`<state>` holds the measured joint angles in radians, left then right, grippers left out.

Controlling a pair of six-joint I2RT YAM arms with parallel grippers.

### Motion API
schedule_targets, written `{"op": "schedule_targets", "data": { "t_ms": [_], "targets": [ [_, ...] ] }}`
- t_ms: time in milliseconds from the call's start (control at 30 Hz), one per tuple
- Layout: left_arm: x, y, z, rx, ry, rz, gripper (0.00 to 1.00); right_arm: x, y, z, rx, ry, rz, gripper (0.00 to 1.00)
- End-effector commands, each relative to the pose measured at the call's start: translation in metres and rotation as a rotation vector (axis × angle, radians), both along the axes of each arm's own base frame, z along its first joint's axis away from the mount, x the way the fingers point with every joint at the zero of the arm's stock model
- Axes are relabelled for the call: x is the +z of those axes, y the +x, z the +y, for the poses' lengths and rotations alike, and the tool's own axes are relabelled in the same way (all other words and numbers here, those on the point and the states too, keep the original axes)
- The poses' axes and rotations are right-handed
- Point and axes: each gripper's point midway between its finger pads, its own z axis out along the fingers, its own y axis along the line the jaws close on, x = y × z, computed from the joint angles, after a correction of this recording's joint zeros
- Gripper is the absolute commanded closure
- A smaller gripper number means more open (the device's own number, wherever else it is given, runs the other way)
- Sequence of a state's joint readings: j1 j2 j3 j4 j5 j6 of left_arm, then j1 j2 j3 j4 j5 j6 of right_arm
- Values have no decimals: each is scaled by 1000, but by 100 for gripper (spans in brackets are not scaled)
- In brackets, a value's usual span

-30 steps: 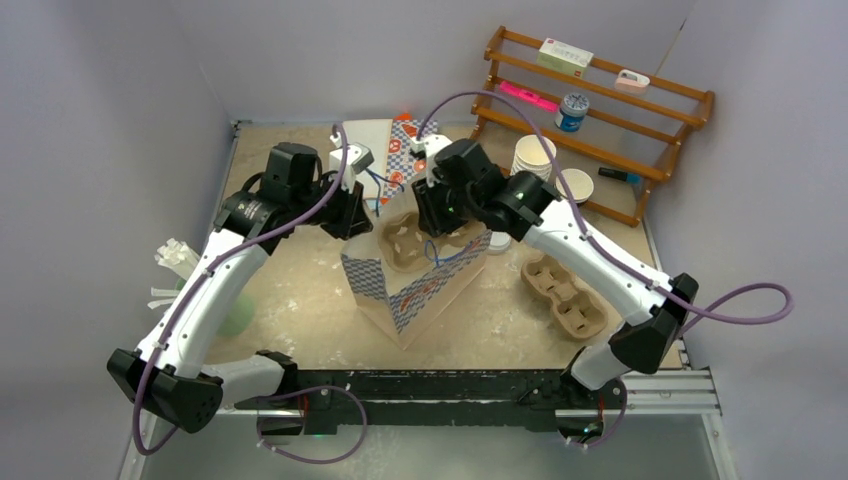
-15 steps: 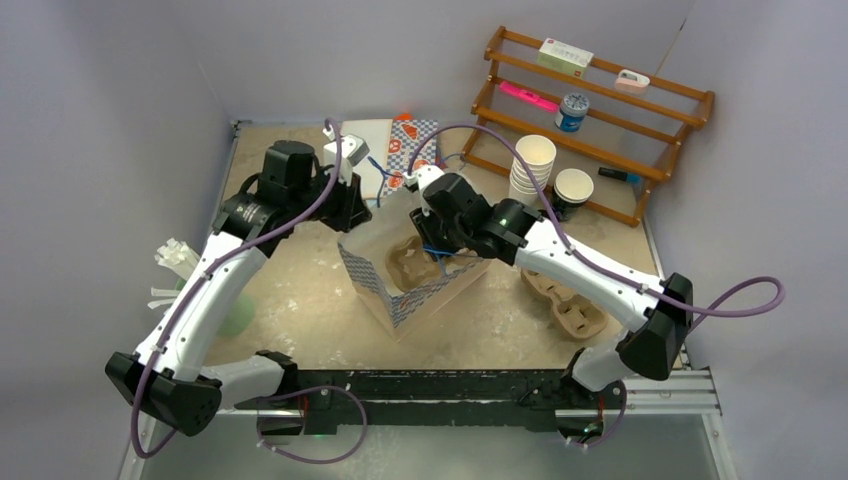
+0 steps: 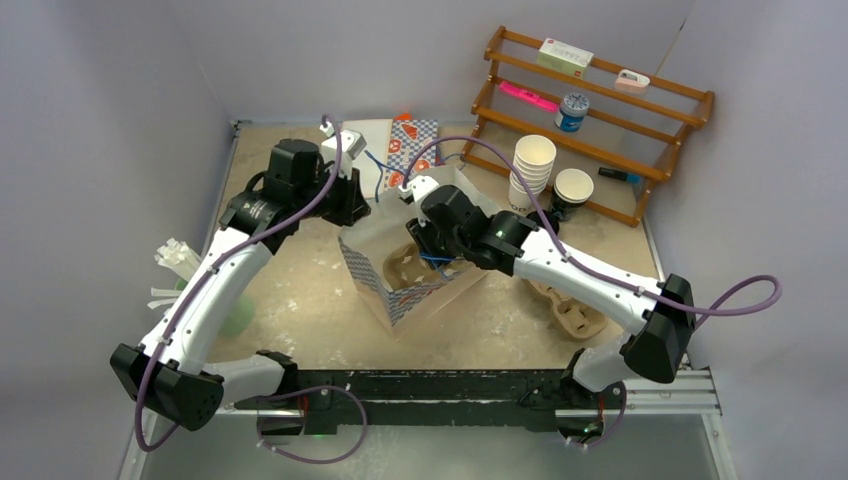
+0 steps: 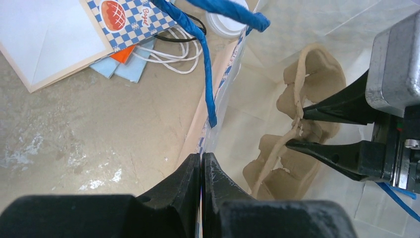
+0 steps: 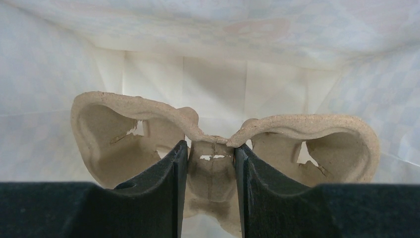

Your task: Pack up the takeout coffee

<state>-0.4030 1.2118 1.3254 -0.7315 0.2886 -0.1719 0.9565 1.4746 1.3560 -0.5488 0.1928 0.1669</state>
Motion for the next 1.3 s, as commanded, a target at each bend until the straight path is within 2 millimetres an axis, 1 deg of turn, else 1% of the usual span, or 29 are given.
{"op": "schedule_targets", "data": {
  "t_ms": [0, 167, 233, 433, 500, 600, 767, 833, 933, 1033, 1267],
  "targets": [
    [9, 10, 3, 45, -12, -61, 93, -7, -2, -3, 2, -37, 11, 81],
    [14, 7, -2, 13, -35, -81, 93, -28, 1, -4, -26, -87, 37, 81],
    [13, 6, -3, 2, -34, -85, 93, -39, -9, 0, -7, -83, 105, 81],
    [18, 6, 1, 14, -30, -113, 94, -53, -10, 1, -1, -124, 139, 81],
    [20, 8, 2, 31, -30, -119, 94, -57, -5, -2, -2, -150, 116, 81],
    [19, 12, 4, 50, -23, -120, 95, -68, -7, -6, -5, -184, 132, 81],
    [19, 14, 4, 47, -19, -136, 97, -84, -14, -8, -12, -213, 190, 81],
    [18, 14, 4, 39, -16, -138, 97, -91, -21, -8, -6, -221, 234, 81],
    [18, 12, 0, 13, -23, -141, 98, -96, -22, -10, -11, -244, 251, 81],
    [17, 8, -5, -31, -35, -140, 98, -94, -20, -8, -16, -256, 263, 81],
    [10, 1, -14, -95, -46, -115, 98, -59, -9, 7, -28, -202, 226, 80]
  ]
}}
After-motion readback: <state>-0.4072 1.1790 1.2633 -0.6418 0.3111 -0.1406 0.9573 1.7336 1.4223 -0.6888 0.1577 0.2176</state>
